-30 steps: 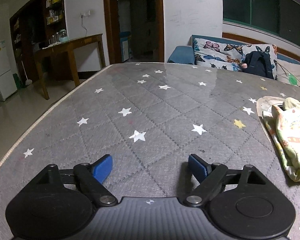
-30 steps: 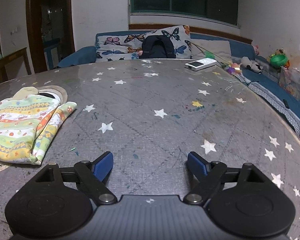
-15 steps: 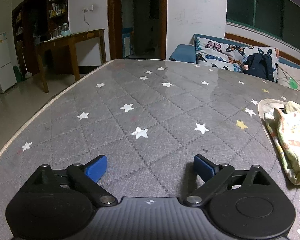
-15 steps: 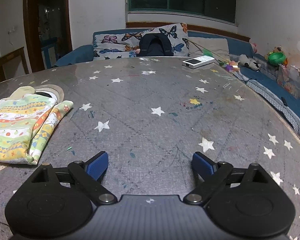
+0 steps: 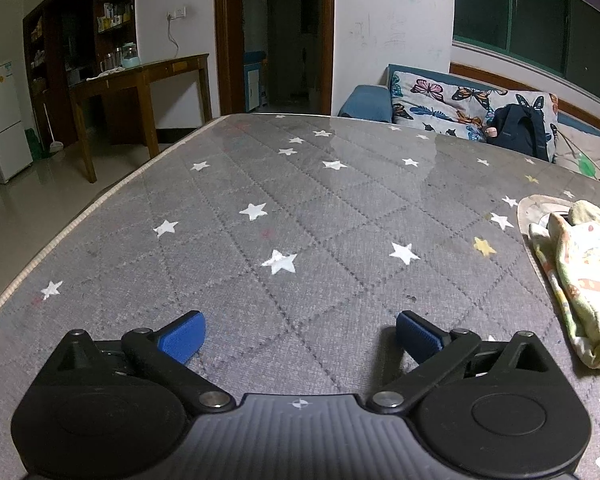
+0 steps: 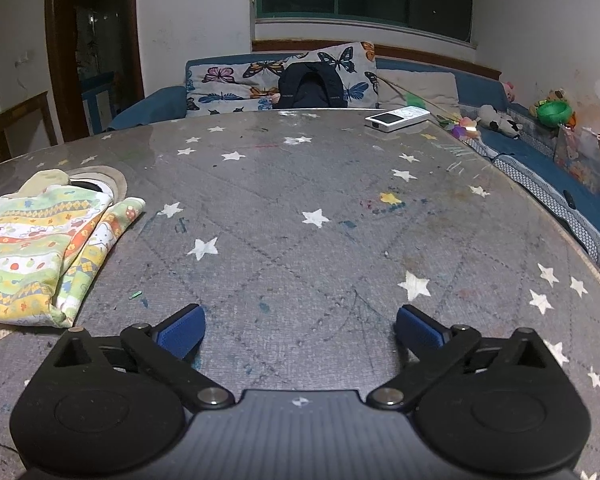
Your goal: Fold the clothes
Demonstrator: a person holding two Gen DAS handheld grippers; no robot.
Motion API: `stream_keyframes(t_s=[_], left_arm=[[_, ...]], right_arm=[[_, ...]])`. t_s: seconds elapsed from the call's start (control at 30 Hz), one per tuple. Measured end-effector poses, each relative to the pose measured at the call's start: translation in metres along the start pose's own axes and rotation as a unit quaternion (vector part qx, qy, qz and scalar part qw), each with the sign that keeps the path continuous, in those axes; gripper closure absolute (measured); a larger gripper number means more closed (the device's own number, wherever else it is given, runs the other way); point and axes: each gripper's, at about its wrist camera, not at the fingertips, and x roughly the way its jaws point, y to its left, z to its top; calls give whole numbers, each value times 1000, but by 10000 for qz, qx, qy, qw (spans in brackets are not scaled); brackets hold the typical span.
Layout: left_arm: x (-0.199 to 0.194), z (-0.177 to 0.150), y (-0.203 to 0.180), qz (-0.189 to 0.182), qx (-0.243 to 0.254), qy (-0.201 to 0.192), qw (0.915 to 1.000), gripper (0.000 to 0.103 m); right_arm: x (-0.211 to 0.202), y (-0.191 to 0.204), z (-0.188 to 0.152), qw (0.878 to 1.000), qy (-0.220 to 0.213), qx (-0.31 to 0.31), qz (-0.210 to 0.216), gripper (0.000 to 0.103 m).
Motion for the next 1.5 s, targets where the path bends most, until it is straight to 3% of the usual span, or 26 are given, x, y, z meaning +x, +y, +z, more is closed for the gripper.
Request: stream_keyframes(t_s=[1.5], left_arm=[[4,0,3,-6,10,-1,10000,0]], right_arm=[[1,0,-1,10000,4,-15,-26,0]])
